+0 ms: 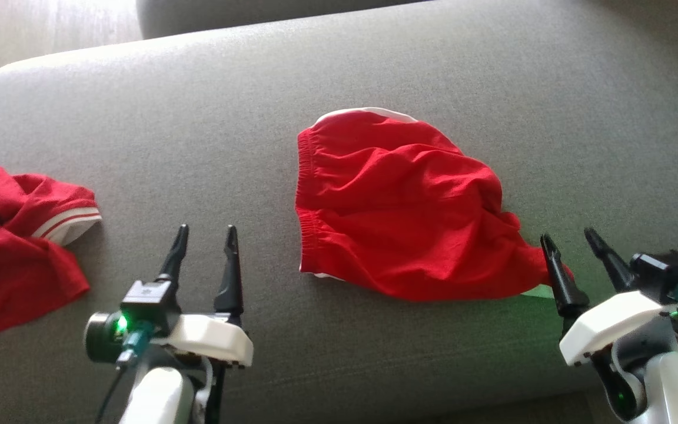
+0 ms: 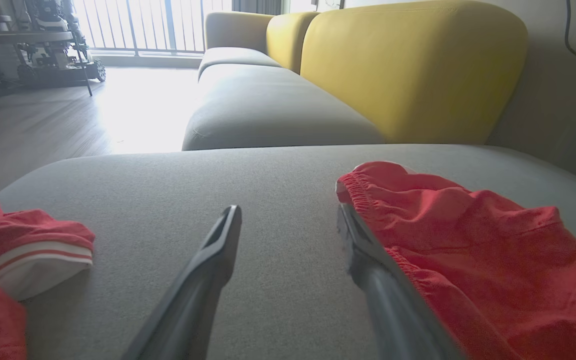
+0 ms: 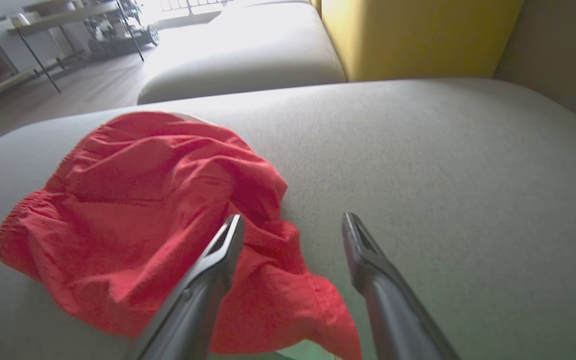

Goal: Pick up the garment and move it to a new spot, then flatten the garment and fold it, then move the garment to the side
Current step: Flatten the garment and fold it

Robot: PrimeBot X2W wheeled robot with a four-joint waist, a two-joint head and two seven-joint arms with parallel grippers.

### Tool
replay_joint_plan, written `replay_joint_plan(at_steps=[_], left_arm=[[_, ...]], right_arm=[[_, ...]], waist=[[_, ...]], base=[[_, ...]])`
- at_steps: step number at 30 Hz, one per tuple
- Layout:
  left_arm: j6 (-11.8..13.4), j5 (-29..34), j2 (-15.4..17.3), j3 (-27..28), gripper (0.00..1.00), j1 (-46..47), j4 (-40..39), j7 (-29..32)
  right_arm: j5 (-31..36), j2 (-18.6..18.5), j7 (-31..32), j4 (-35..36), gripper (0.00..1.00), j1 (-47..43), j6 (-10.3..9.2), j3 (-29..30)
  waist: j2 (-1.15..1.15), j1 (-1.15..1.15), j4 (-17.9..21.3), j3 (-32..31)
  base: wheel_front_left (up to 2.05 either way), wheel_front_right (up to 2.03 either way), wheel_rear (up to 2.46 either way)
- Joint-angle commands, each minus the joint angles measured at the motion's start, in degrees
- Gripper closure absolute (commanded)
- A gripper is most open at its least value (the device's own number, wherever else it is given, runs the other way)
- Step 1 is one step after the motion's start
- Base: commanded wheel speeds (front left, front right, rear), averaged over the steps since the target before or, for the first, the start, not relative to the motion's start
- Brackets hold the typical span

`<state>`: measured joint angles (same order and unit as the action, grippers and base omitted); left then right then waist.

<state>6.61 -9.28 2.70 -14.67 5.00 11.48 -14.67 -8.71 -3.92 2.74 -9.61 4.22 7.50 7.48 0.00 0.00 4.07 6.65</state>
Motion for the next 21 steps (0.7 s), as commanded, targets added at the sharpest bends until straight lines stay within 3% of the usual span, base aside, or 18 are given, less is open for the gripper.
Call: replay_joint_plan(at_steps=[1,5,13,21], left_arm=[[-0.09,-0.23,0.18,0.92,0.0,2.5,-1.29,-0.33],[-1.7,0.33,0.18,-1.37,0.0,2.89,0.18,-0.33],[-8.5,3.93,0.87,-6.52,0.0,4.49,8.18,-0.33],[-8.32,7.64,1.78,-8.22,0.0,8.82,16.8,-0.33]], right_arm=[[-0.48,-0.17,-2.26,2.71,0.0,2.84,-0.01,-1.36],[0.55,0.36,-7.05,2.88,0.0,3.03,-0.01,-0.85],[0.76,0.98,-11.42,0.84,0.0,4.51,-0.01,0.12],[-0.5,1.02,-12.81,-0.87,0.0,5.8,-0.01,-0.36]], waist=[[0.0,0.0,0.46,0.36],[0.0,0.0,1.36,1.16],[0.0,0.0,3.47,3.07],[0.0,0.0,5.52,4.95]], base=[[0.0,0.0,0.0],[0.0,0.0,0.0],[0.0,0.0,0.0],[0.0,0.0,0.0]])
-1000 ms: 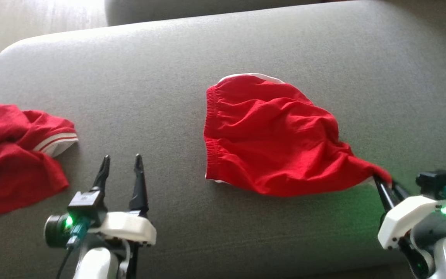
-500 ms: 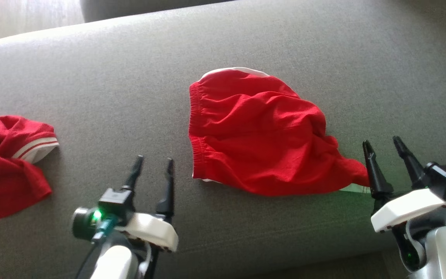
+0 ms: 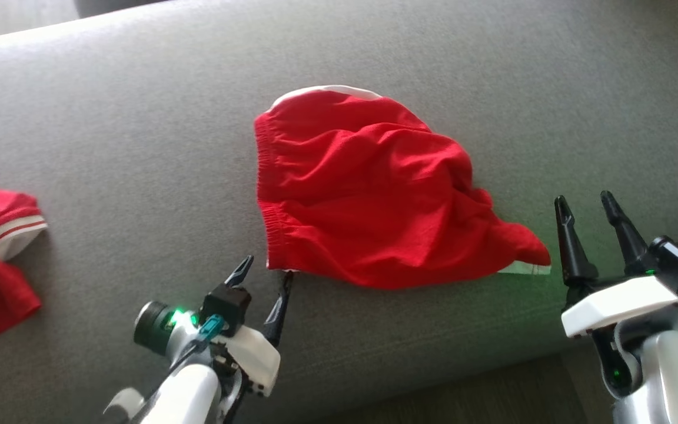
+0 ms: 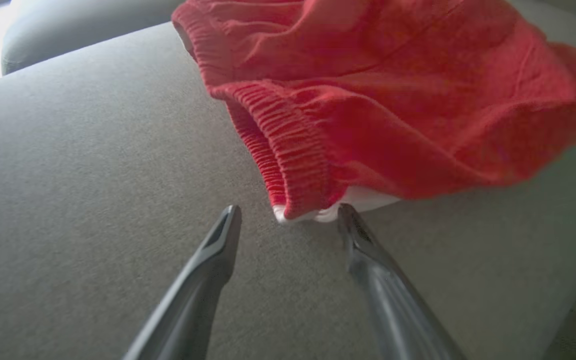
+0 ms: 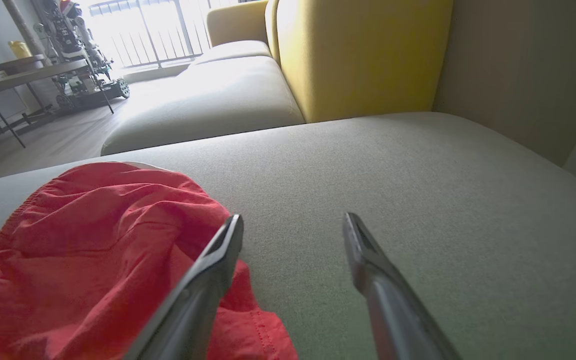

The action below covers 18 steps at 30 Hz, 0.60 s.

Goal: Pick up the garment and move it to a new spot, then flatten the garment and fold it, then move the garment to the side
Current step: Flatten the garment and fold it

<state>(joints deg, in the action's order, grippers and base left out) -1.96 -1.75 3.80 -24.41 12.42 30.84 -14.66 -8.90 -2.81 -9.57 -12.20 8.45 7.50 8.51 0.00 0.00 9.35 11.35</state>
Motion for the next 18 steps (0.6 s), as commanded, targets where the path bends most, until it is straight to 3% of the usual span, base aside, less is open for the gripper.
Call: replay_joint_plan(at_steps=[1,10,11,12,18], left_arm=[[0.27,0.68,0.86,1.14,0.0,2.26,-1.04,-0.34],[-0.85,0.84,0.92,-0.29,0.0,5.46,1.36,-0.34],[-1.02,0.84,1.15,-0.44,0.73,5.34,1.45,-0.34],[-1.26,0.89,1.4,-0.68,1.0,5.24,1.68,-0.34],[-1.78,0.49,2.24,-1.14,1.0,5.24,1.58,-0.34]], right_arm=[[-0.36,-0.09,-0.6,1.51,0.0,1.75,-0.01,-1.44],[0.28,-0.08,-1.02,-1.69,0.0,3.11,-0.01,0.8],[0.25,-0.08,-1.11,-1.97,0.0,3.18,-0.01,0.81],[0.23,-0.08,-1.18,-2.28,0.0,3.21,-0.01,0.84],[-0.67,-0.08,-1.11,-5.4,0.0,3.25,-0.01,0.46]], waist=[[0.0,0.0,0.55,0.51],[0.0,0.0,2.09,1.42],[0.0,0.0,2.12,1.41],[0.0,0.0,2.11,1.37],[0.0,0.0,0.93,0.78]], base=[[0.0,0.0,0.0],[0.0,0.0,0.0],[0.0,0.0,0.0],[0.0,0.0,0.0],[0.0,0.0,0.0]])
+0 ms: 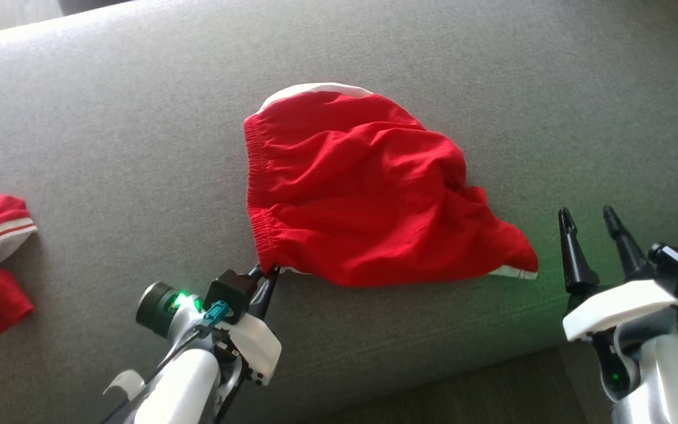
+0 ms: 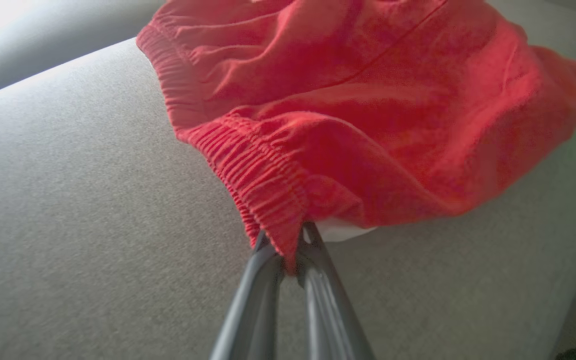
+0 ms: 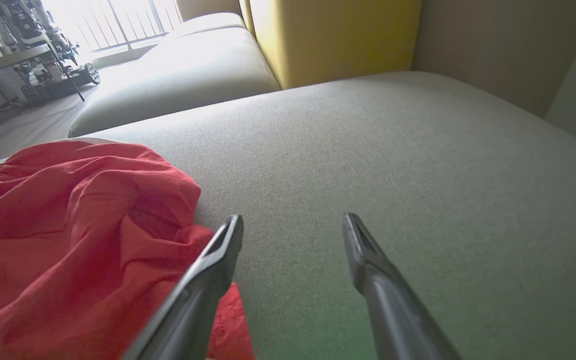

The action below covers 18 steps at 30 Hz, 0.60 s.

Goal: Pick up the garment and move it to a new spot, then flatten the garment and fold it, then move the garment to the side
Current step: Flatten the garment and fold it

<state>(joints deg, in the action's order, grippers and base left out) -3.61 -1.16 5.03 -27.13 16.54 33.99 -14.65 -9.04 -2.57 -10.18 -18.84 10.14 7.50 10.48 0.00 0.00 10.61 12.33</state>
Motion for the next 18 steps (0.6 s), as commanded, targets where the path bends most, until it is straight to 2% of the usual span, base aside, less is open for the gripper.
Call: replay_joint_plan(at_steps=[1,12,18], left_arm=[[0.01,-0.19,1.13,1.7,1.0,1.06,-1.94,-0.35],[1.52,-1.64,2.68,3.72,1.0,-0.21,-7.25,-0.35],[1.8,-1.81,2.94,3.75,1.0,-0.33,-7.82,-0.35]], right_arm=[[-1.15,-0.32,-0.46,0.51,0.0,1.53,-0.01,-1.64],[-9.14,-0.32,-0.57,-10.33,0.0,-0.54,-0.01,-9.57],[-12.83,-0.31,-0.85,-14.44,0.0,-1.29,-0.01,-16.57]], waist=[[0.0,0.0,-0.54,-0.32],[0.0,0.0,-2.56,-0.58],[0.0,0.0,-2.61,-0.14]], base=[[0.0,0.0,0.0],[0.0,0.0,0.0],[0.0,0.0,0.0]])
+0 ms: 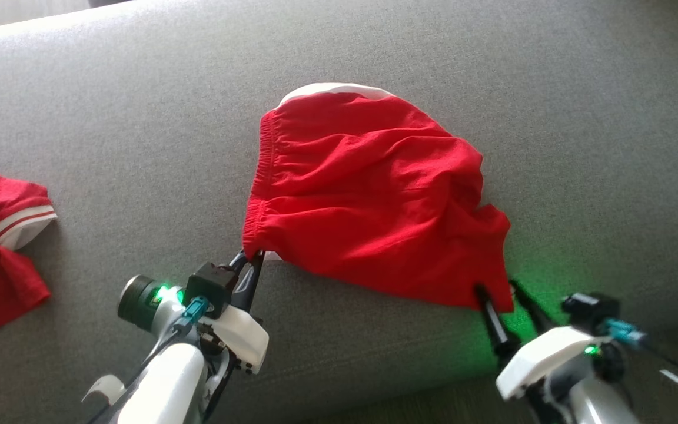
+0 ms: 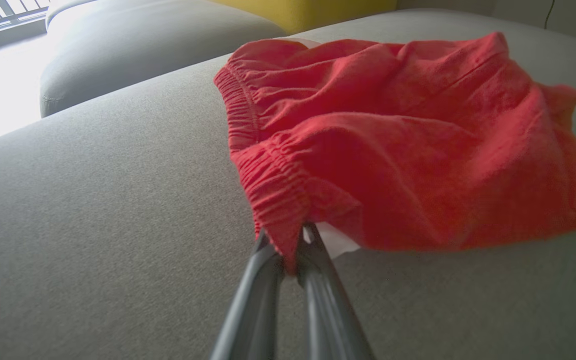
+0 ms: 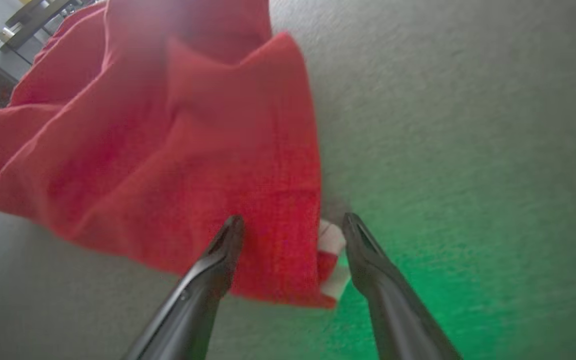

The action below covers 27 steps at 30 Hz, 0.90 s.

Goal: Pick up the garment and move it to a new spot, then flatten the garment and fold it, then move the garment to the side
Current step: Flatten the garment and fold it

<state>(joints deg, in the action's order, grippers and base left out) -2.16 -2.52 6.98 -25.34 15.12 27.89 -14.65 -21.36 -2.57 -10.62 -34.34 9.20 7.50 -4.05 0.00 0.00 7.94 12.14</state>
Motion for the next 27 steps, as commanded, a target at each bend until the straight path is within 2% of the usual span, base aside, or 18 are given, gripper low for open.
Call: replay_joint_plan(at_steps=[1,12,20,27], left_arm=[[0.46,-0.49,0.95,1.97,1.0,1.08,-1.71,-0.35],[0.77,-0.91,0.67,1.81,1.0,1.16,-1.26,-0.35],[1.01,-1.32,0.69,1.95,1.0,0.7,-1.02,-0.35],[1.19,-1.46,0.85,1.97,1.0,0.32,-1.04,-0.35]], right_arm=[[-0.92,-0.31,-0.35,0.67,0.0,-0.45,-0.01,-3.0],[4.43,-0.31,-0.67,-2.38,0.0,0.26,-0.01,-2.56],[15.29,-0.54,-0.08,-2.15,0.0,-0.74,-0.01,-3.66],[20.87,-1.39,0.59,-1.27,0.0,-1.62,-0.01,-4.6]], waist=[[0.0,0.0,0.13,0.08],[0.0,0.0,0.44,-0.06],[0.0,0.0,0.21,-0.64],[0.0,0.0,0.41,-0.78]], base=[[0.0,0.0,0.0],[0.0,0.0,0.0],[0.0,0.0,0.0],[0.0,0.0,0.0]])
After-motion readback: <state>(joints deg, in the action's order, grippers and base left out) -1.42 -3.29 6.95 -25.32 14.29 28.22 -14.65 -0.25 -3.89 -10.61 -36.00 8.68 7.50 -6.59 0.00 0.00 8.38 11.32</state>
